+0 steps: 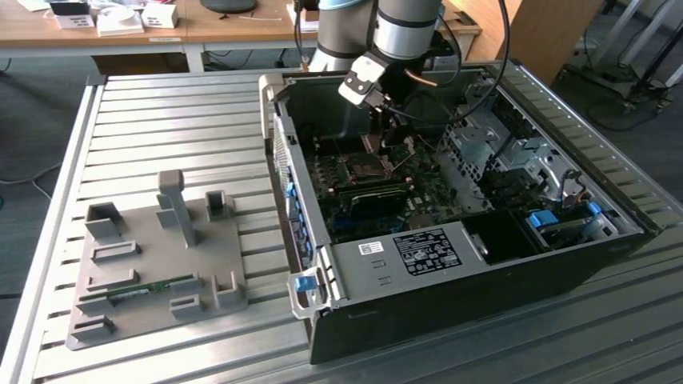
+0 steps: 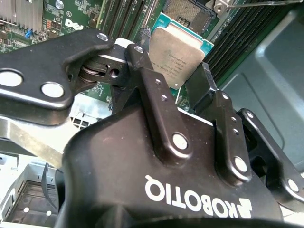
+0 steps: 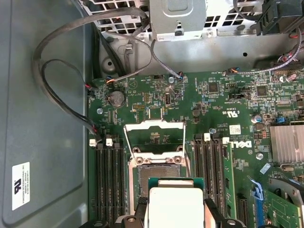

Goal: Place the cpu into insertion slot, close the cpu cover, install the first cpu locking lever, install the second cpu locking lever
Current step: 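Place the cpu into insertion slot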

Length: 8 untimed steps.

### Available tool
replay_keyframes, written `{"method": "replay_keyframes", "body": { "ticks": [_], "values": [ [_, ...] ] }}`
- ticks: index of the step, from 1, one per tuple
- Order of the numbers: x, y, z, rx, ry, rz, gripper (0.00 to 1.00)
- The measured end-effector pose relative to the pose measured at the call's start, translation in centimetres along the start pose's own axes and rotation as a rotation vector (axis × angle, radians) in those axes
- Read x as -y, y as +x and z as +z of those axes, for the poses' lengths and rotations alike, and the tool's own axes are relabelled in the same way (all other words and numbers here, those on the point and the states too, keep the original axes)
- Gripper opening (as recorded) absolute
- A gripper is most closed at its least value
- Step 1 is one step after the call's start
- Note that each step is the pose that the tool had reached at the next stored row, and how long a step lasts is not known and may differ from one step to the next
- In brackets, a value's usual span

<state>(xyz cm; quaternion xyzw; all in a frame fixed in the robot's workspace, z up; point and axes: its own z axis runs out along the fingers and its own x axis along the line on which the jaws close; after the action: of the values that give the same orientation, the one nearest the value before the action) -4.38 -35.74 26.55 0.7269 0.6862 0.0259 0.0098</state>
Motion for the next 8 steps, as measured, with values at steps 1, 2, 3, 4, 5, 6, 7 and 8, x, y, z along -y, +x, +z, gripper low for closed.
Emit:
{"method": "replay_keyframes", "body": {
  "ticks": [1, 2, 3, 4, 5, 6, 7, 8],
  "values": [
    [0.0, 0.0, 0.0, 0.0001, 0.0, 0.0, 0.54],
    [0.0, 0.0, 0.0, 0.0001, 0.0, 0.0, 0.54],
    [0.0, 0.0, 0.01, -0.0001, -0.0001, 0.0, 0.54],
    [0.0, 0.0, 0.02, -0.0001, 0.0, 0.0, 0.54],
    [0.0, 0.0, 0.03, -0.0002, -0.0001, 0.0, 0.54],
    [0.0, 0.01, 0.06, -0.0004, -0.0002, 0.0, 0.54],
    [0.0, 0.0, 0.1, -0.0005, -0.0002, 0.0, 0.54],
    [0.0, 0.0, 0.12, -0.0003, -0.0001, 0.0, 0.54]
  ]
}}
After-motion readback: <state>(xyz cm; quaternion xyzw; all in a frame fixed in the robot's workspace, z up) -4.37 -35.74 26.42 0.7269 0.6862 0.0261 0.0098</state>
